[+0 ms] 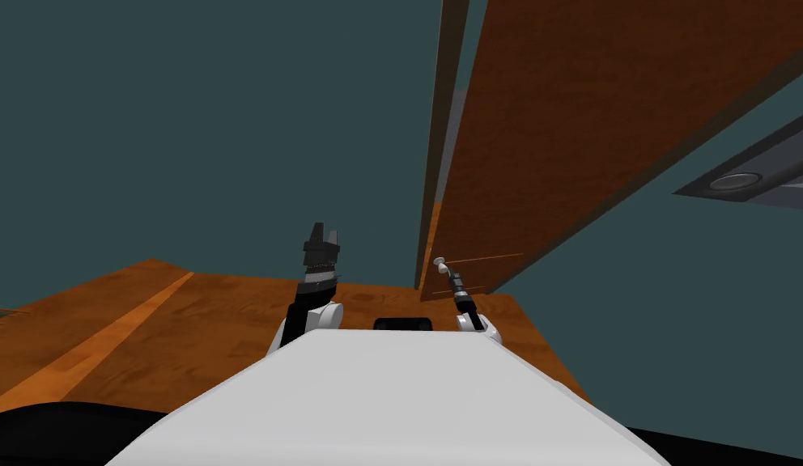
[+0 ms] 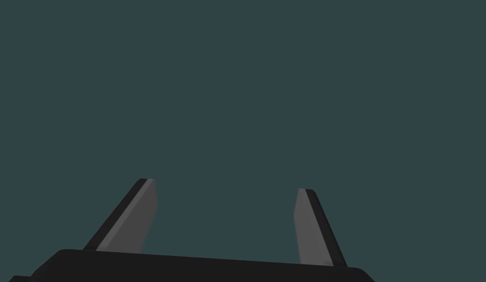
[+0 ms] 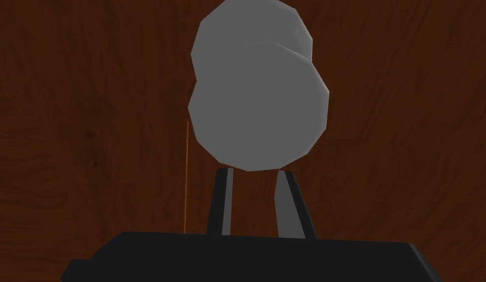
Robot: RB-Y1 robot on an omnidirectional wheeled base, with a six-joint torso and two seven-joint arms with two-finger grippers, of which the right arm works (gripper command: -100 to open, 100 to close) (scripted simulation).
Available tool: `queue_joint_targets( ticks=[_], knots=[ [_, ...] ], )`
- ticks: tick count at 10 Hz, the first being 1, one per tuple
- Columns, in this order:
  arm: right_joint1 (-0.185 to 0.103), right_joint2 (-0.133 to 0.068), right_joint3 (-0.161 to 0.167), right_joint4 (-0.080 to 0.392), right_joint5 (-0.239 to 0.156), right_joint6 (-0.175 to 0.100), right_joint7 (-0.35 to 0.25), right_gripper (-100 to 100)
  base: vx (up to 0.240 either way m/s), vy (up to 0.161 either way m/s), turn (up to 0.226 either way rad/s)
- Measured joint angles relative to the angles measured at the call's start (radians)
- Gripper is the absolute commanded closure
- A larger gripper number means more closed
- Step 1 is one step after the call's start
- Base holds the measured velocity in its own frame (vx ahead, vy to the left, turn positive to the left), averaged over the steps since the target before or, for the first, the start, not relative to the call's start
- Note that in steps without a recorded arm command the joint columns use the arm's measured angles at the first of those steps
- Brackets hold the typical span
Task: Pull the door open
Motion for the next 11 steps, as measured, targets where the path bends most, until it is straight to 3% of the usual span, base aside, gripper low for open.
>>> queue_joint_targets(
  ticks=[3, 4, 5, 7, 10, 11],
  knots=[
    [0.015, -0.001, -0.012, -0.021, -0.019, 0.018, -0.084, 100, -0.083, -0.035, 0.13],
    [0.008, -0.002, -0.014, -0.009, -0.022, 0.018, -0.104, 100, -0.045, -0.014, 0.11],
    [-0.013, -0.004, -0.018, 0.034, -0.028, 0.001, -0.126, 100, -0.062, -0.017, 0.187],
    [0.0, 0.001, -0.028, 0.016, -0.039, 0.006, -0.165, 100, -0.056, -0.023, 0.063],
    [-0.016, 0.0, -0.038, 0.036, -0.055, 0.011, -0.232, 100, -0.065, -0.034, 0.139],
    [0.008, 0.003, -0.042, -0.001, -0.061, 0.025, -0.252, 100, -0.052, -0.02, 0.052]
  ],
)
